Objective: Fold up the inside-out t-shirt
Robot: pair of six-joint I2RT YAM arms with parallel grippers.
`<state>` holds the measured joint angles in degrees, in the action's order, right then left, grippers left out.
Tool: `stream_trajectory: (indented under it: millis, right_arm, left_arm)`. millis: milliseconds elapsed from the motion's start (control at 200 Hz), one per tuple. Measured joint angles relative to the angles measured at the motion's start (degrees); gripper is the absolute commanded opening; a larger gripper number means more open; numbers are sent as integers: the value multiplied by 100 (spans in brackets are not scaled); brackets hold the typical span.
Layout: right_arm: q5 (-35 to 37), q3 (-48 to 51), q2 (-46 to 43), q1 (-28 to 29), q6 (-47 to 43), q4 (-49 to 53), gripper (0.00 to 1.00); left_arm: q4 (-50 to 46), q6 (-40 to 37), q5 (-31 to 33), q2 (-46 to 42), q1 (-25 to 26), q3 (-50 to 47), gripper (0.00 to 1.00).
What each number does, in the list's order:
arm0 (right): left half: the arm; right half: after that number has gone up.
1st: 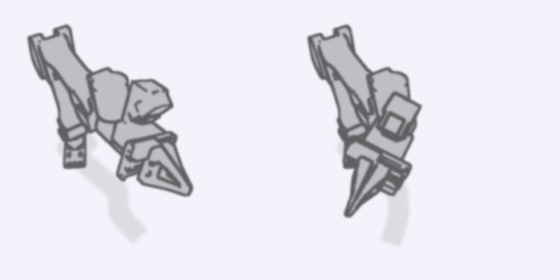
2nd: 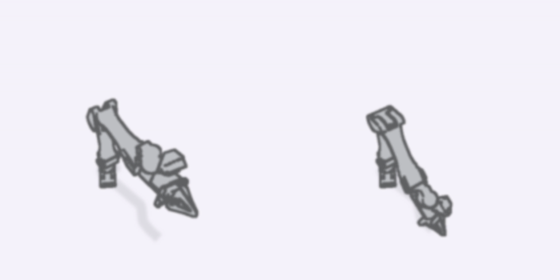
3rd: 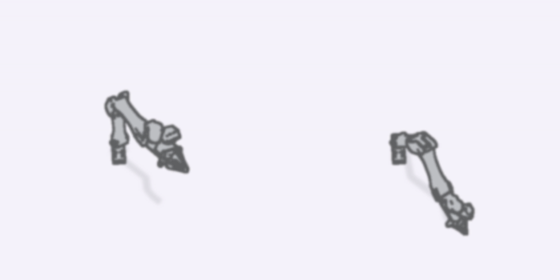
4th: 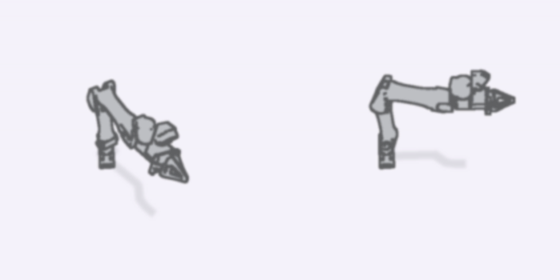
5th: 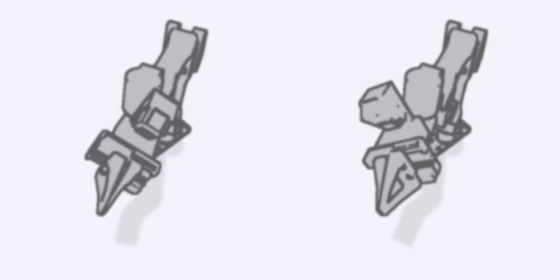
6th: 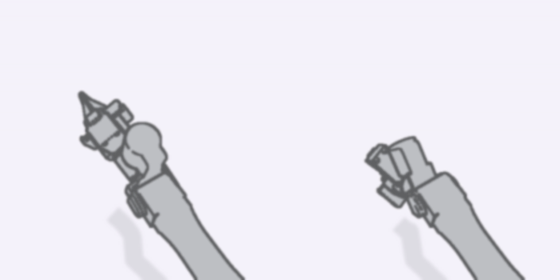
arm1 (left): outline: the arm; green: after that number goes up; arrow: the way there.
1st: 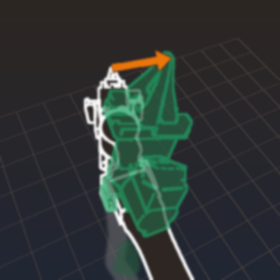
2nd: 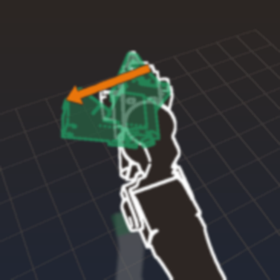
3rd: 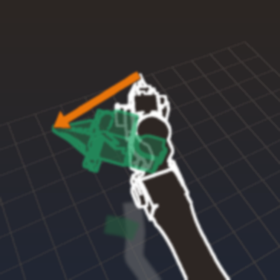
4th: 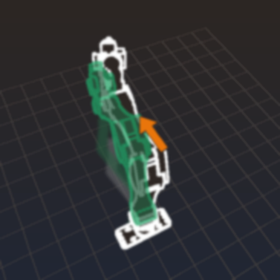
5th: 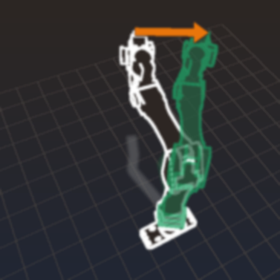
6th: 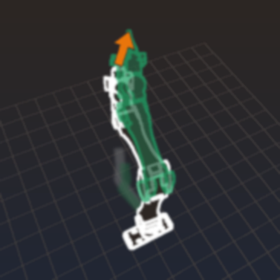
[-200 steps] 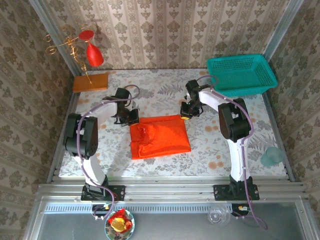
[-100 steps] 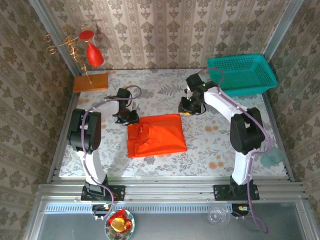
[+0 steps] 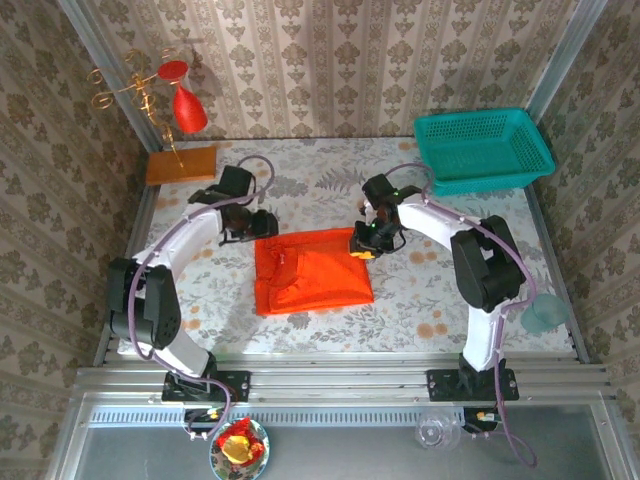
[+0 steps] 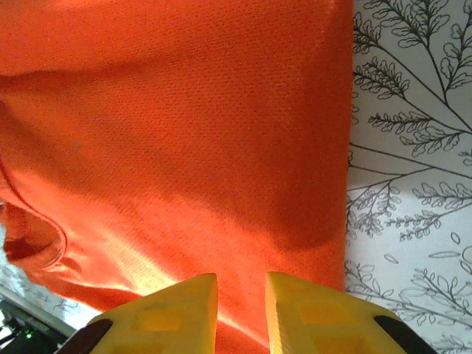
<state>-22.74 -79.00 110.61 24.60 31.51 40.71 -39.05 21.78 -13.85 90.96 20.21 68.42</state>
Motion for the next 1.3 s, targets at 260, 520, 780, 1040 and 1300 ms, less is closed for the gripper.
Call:
stream_trajectory:
  millis: [260,520,780,1040,1300]
  right_arm:
    - [133,-74,514,0,-7,-15,25]
    - [136,-90,573,-2,-24,-20,24]
    - [216,-87,573,-33,-26,-15,23]
    - [249,-72,562,-33,-26,-17,25]
    - [391,11,407,-52,-66,35,37]
  left_arm:
    - [-284,-2,234,212,785,-588,40]
    - [-262,-37,656,693,874,-654,23]
    - [-275,-33,918,498,914,-737,0]
    - [-415,299,946,-157,905,-1178,0]
    - [-297,439,1213,372,822,-1403,3]
